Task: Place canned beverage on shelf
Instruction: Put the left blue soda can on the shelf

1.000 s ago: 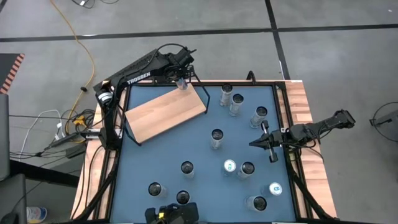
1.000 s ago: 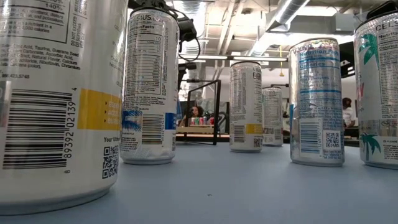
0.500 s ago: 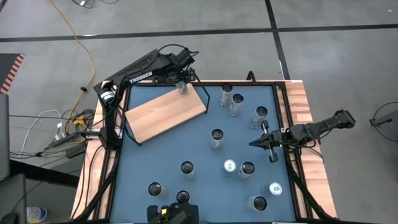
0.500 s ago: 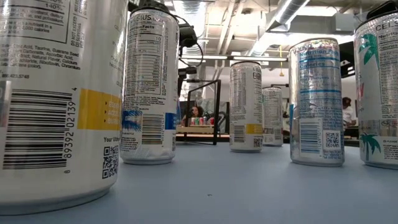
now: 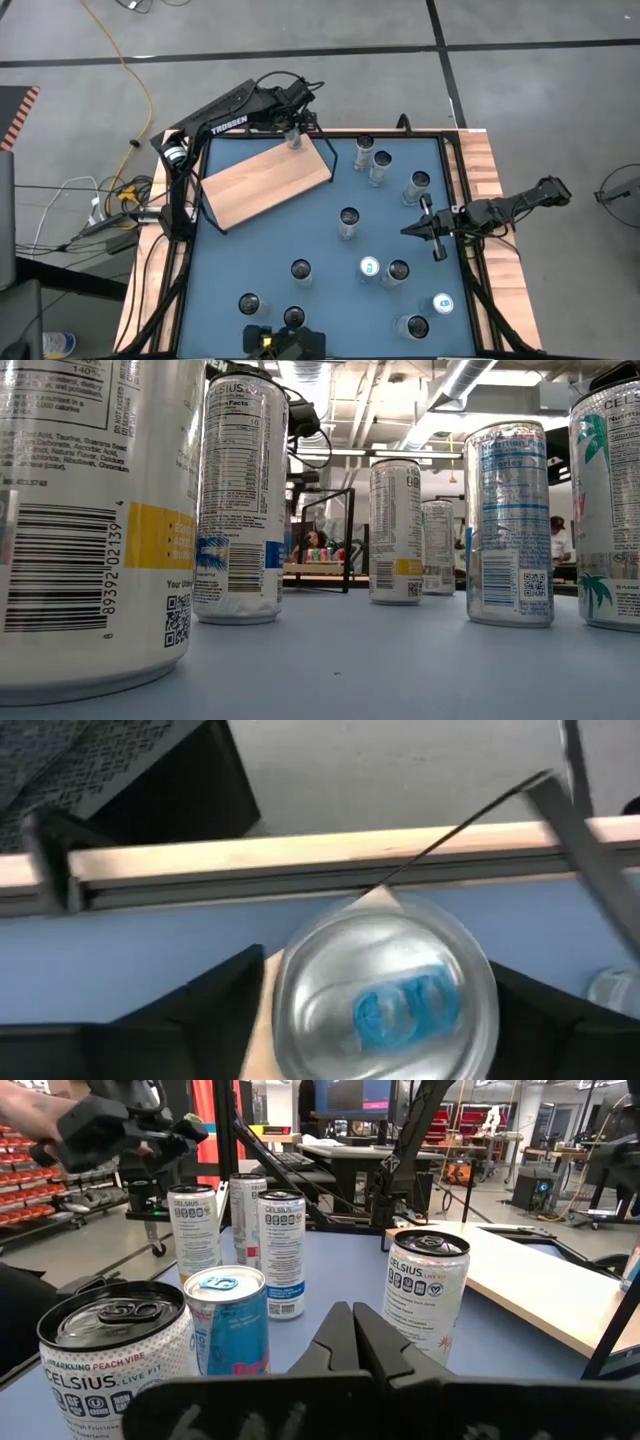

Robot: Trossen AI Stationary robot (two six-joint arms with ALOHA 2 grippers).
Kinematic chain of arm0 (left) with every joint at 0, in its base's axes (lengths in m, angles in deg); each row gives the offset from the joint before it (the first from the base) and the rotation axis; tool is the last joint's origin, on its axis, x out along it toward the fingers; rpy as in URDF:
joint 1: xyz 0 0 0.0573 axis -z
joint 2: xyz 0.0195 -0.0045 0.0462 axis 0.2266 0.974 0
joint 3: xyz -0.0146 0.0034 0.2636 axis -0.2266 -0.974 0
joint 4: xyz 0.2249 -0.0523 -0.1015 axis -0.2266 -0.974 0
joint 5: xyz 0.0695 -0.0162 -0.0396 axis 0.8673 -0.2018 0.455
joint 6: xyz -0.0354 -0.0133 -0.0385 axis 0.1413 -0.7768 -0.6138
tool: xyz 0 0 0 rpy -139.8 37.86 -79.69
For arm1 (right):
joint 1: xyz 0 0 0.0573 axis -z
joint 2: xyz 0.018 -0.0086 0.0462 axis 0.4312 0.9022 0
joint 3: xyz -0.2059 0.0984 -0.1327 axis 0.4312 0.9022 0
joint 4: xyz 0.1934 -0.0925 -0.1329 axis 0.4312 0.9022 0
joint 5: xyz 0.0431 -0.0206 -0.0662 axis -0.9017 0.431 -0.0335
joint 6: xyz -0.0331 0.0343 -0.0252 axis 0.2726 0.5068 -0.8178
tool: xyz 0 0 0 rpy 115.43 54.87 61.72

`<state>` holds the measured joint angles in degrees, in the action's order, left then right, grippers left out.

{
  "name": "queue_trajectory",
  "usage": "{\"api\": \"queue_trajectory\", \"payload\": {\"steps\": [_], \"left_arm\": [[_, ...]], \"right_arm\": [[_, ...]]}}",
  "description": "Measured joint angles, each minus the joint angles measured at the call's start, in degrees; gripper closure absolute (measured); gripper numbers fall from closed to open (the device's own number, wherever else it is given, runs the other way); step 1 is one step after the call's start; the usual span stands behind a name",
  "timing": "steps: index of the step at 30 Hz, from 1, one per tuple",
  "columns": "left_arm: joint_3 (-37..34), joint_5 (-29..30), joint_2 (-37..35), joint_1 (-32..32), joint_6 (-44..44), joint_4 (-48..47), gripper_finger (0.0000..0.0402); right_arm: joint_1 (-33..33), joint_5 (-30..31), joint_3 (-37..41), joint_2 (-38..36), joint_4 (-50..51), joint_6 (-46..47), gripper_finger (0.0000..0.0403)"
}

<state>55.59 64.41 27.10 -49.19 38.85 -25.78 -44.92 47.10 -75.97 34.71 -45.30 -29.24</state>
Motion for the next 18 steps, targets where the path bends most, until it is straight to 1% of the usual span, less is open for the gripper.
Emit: {"api": "queue_trajectory", "payload": {"steps": [3,5,15,18], "left_arm": [[0.0,-1.6,0.0,0.2,0.0,1.2,0.0063],[0.0,-2.5,0.0,0.1,-0.4,1.6,0.0049],[0.0,-2.2,-0.1,0.4,-1.0,1.6,0.004],[0.0,-2.1,-0.1,0.8,0.4,1.6,0.0039]], "right_arm": [[0.0,0.0,0.0,0.0,0.0,0.0,0.0403],[0.0,0.0,0.0,0.0,0.0,0.0,0.0403],[0.0,0.0,0.0,0.0,0.0,0.0,0.0403],[0.0,0.0,0.0,0.0,0.0,0.0,0.0403]]}}
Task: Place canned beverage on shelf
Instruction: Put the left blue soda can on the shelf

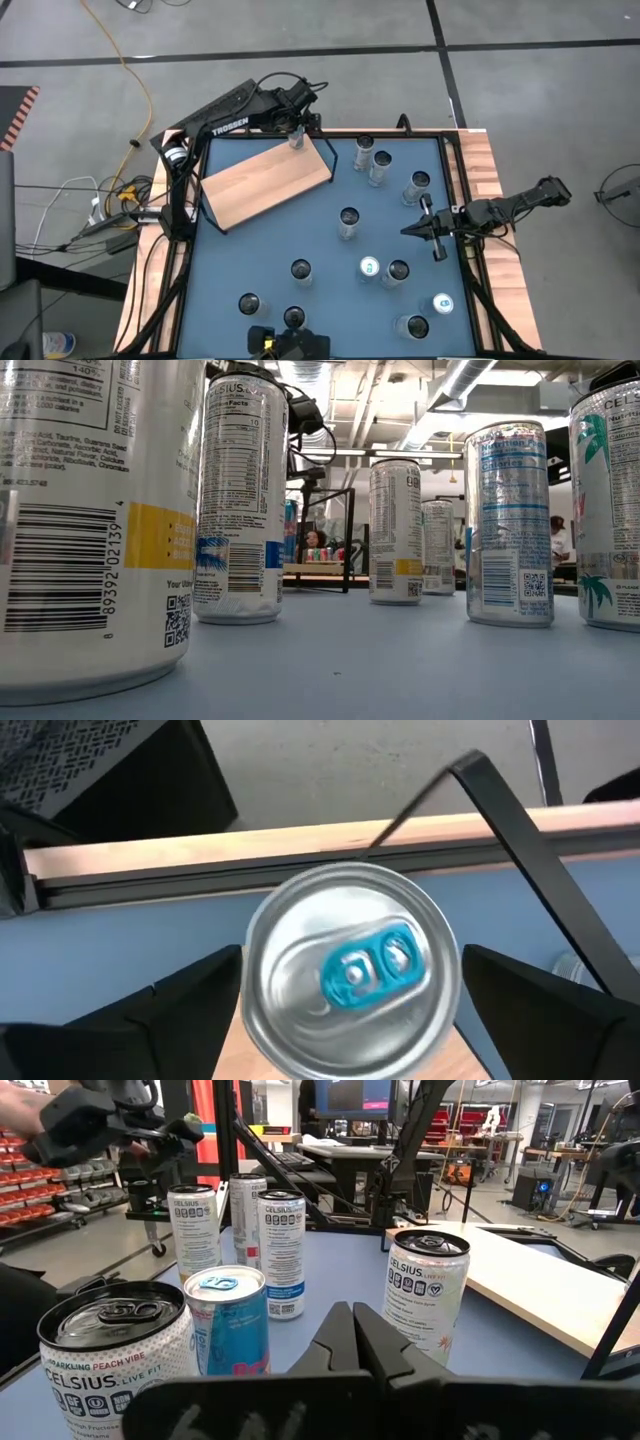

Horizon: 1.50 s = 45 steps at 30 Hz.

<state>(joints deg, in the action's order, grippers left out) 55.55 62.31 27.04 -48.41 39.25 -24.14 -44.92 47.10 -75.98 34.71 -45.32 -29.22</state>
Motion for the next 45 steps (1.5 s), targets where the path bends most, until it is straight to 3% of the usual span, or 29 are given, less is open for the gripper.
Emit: {"api": "queue_trajectory", "payload": {"steps": [8,17,36,45], "left_arm": [[0.0,1.1,-0.2,0.2,7.9,-0.6,0.0039],[0.0,6.4,-0.3,1.2,4.7,-2.6,0.0046],[0.0,3.6,-0.3,5.1,7.4,-4.3,0.0047],[5.0,4.7,-0.3,7.4,14.5,-19.3,0.0047]], "right_arm": [[0.0,0.0,0.0,0.0,0.0,0.0,0.0403],[0.0,0.0,0.0,0.0,0.0,0.0,0.0403],[0.0,0.0,0.0,0.0,0.0,0.0,0.0403],[0.0,0.0,0.0,0.0,0.0,0.0,0.0403]]}}
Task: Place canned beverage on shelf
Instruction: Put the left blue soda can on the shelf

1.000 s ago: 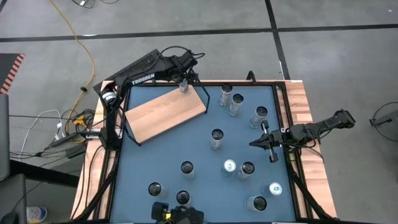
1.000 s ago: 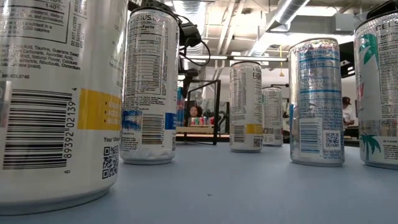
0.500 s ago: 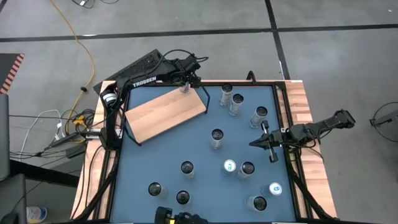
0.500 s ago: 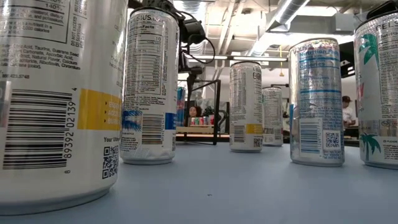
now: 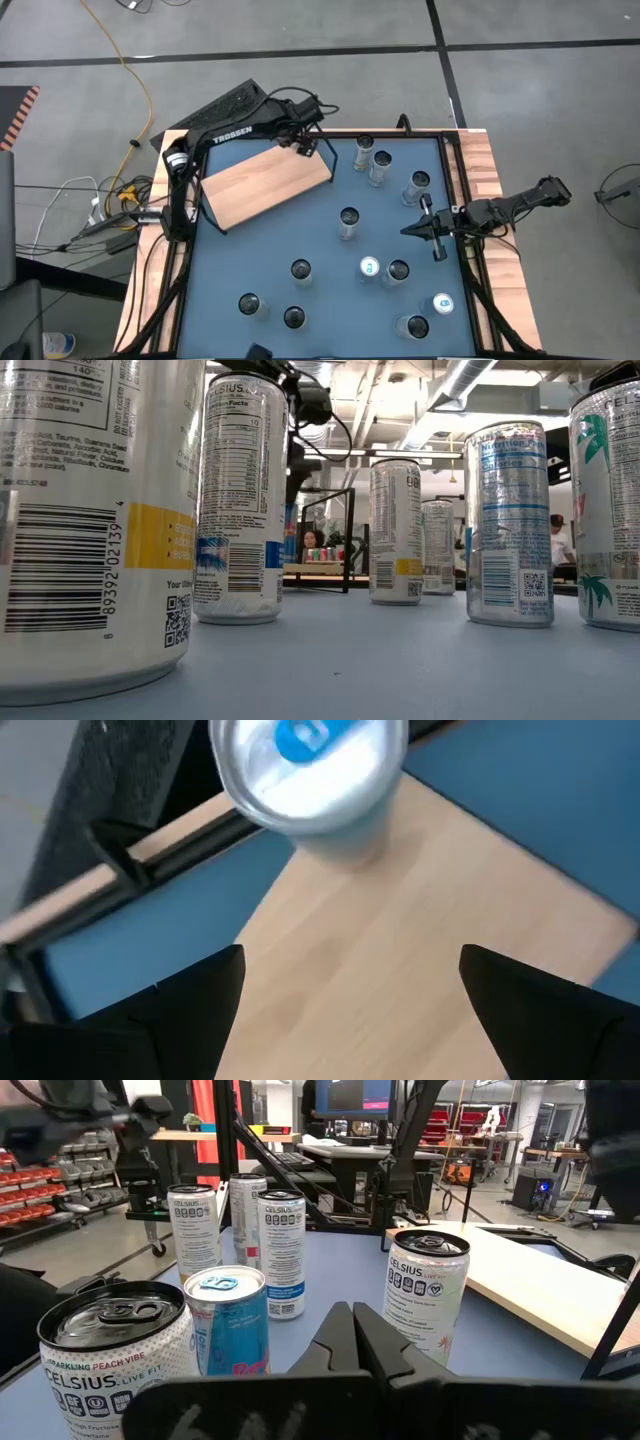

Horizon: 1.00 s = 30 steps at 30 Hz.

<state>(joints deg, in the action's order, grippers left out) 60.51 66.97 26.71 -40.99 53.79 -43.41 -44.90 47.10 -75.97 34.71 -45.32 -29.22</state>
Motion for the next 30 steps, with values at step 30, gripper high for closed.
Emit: {"api": "queue_trajectory", "payload": {"steps": [30], "left_arm": [[2.7,41.2,-38.8,53.9,-2.6,-10.3,0.0047]], "right_arm": [[0.4,6.9,0.0,0.1,-22.4,22.4,0.0403]]}}
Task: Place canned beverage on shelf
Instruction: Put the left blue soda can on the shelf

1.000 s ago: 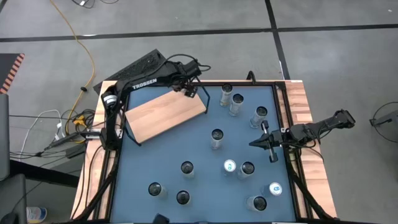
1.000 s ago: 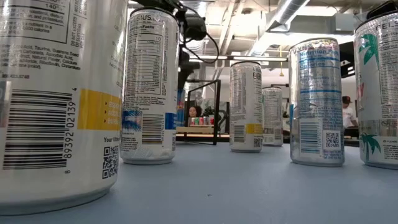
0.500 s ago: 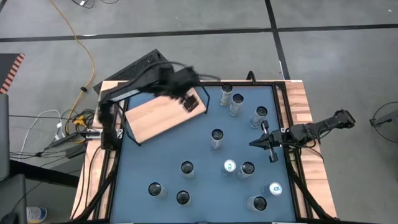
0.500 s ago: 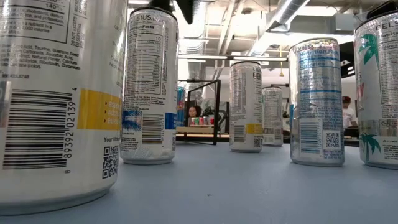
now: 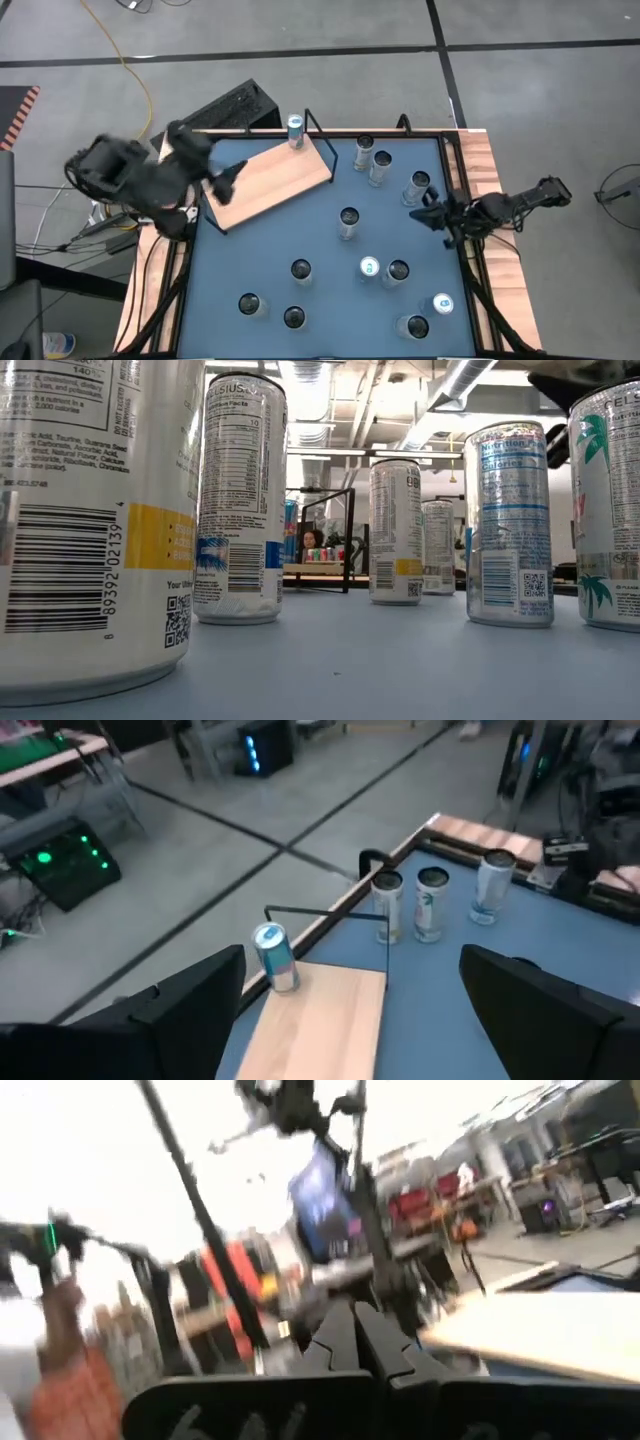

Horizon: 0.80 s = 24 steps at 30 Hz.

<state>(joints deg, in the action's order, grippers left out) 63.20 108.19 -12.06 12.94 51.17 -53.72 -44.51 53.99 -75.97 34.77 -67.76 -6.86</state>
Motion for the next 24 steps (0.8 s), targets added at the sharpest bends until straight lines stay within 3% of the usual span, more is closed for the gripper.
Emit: {"api": "queue_trajectory", "payload": {"steps": [5,7,11,16,18,22,24], "left_arm": [[-21.0,6.1,-11.1,11.3,-6.2,12.0,0.0047],[-29.4,9.1,-14.4,14.0,-4.5,22.0,0.0047],[-41.8,11.3,-17.9,15.4,4.0,41.3,0.0047],[-47.2,11.7,-19.3,15.3,15.1,58.7,0.0047],[-47.2,11.5,-19.3,15.2,18.5,61.6,0.0047],[-47.2,11.6,-19.4,14.5,21.2,63.7,0.0047],[-47.2,11.7,-19.3,13.8,21.1,63.5,0.0047]], "right_arm": [[0.9,6.3,0.0,0.0,-10.4,-2.4,0.0403],[1.8,7.1,-0.4,0.0,-15.0,-7.2,0.0403],[3.7,8.1,-5.5,0.8,-14.4,-16.3,0.0403],[5.2,8.1,-13.9,5.8,-11.7,-21.9,0.0403],[6.0,9.3,-18.1,8.6,-8.5,-27.4,0.0402],[9.2,18.5,-29.0,18.1,3.9,-32.2,0.0382],[11.8,18.4,-34.4,25.0,9.4,-33.7,0.036]]}}
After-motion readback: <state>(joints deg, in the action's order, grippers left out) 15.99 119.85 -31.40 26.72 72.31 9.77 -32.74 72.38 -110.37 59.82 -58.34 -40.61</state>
